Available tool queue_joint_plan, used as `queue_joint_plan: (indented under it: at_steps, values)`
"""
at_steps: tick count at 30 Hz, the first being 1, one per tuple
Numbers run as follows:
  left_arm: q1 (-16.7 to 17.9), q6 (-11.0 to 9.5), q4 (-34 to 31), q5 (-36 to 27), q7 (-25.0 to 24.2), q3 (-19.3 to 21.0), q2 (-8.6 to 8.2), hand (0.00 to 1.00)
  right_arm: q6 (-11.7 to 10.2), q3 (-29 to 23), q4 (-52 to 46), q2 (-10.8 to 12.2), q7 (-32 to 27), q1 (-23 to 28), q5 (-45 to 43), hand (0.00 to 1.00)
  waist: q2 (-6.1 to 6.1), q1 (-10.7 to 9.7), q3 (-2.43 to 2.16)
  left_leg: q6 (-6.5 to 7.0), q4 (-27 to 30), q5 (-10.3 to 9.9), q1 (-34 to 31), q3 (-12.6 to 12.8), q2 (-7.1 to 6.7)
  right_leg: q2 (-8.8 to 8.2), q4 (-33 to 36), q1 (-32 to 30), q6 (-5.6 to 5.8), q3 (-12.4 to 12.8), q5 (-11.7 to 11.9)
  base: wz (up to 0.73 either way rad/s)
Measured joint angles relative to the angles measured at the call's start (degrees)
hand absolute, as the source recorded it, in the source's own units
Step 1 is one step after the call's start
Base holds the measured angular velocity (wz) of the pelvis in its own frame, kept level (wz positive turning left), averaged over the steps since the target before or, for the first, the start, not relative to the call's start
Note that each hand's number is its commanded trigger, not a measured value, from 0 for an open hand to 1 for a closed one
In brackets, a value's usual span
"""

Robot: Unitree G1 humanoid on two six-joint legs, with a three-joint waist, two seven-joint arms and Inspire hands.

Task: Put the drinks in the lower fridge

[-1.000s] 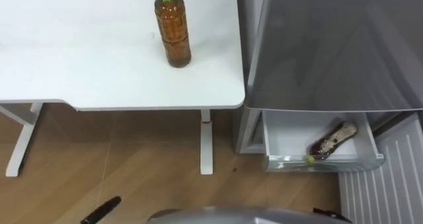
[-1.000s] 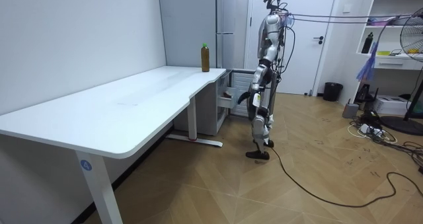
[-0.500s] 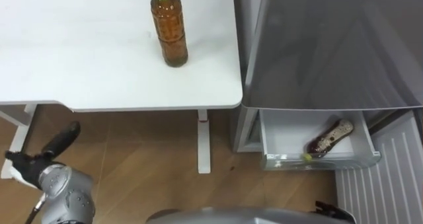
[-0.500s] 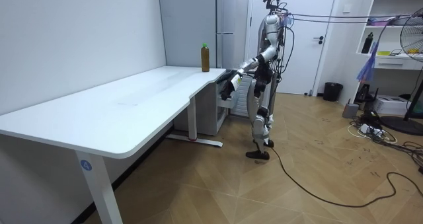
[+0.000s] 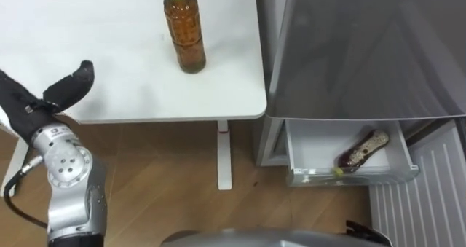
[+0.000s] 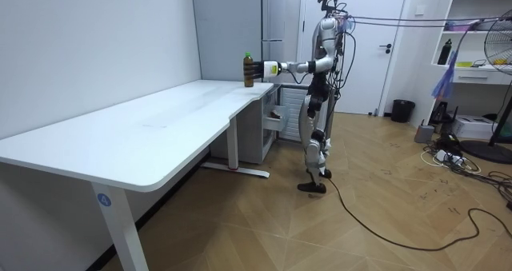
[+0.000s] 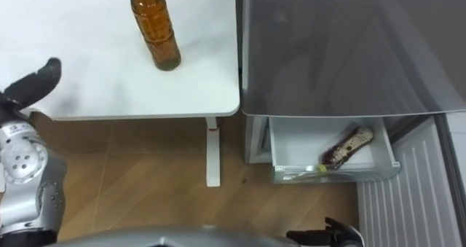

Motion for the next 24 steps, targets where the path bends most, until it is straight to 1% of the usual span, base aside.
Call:
queue_joint_plan:
  at_steps: [5,11,18,21,24]
  values:
    - [0.0,0.0,-0.7,0.0,-3.5,-1.4,-0.03,0.00,-0.2,-1.0,0.1,0.0,0.5,-0.1,-0.2,0.00,0.07,-1.2,0.05,0.00,-0.1,0.0,0.1,0.0,0.03,0.04,0.0,0.0,0.00,0.1,0.0,0.00]
    - [0.0,0.0,-0.7,-0.1,-7.6,-2.1,-0.02,0.00,-0.8,-2.0,0.6,0.1,1.0,-0.1,0.0,0.00,0.17,-1.4,0.13,0.00,-0.3,0.0,0.3,0.2,0.02,0.05,-0.1,0.0,0.00,0.4,0.0,-0.02]
    - [0.0,0.1,-0.7,0.0,-11.2,-3.9,0.00,0.00,-0.8,-2.1,1.1,0.1,1.1,-0.2,-0.1,0.00,-0.01,-1.5,0.26,0.00,-0.3,0.0,0.3,0.2,0.02,0.05,-0.1,0.0,0.00,0.4,0.0,0.00]
    - [-0.3,0.1,-0.7,0.0,-12.7,-4.1,0.14,0.00,-0.9,-2.1,2.1,0.1,1.6,-0.9,-0.2,0.00,-0.14,-1.9,0.34,0.00,-0.3,0.0,0.4,0.3,0.04,0.06,-0.1,-0.1,0.00,0.6,0.0,0.00]
    - [-0.9,0.2,-0.7,-0.1,-14.1,-4.2,0.26,0.00,-1.0,-2.1,3.4,0.1,1.8,-1.7,-0.2,0.00,-0.13,-2.7,0.37,0.01,-0.3,0.0,0.5,0.5,0.06,0.09,0.0,-0.1,0.00,1.3,0.0,-0.05]
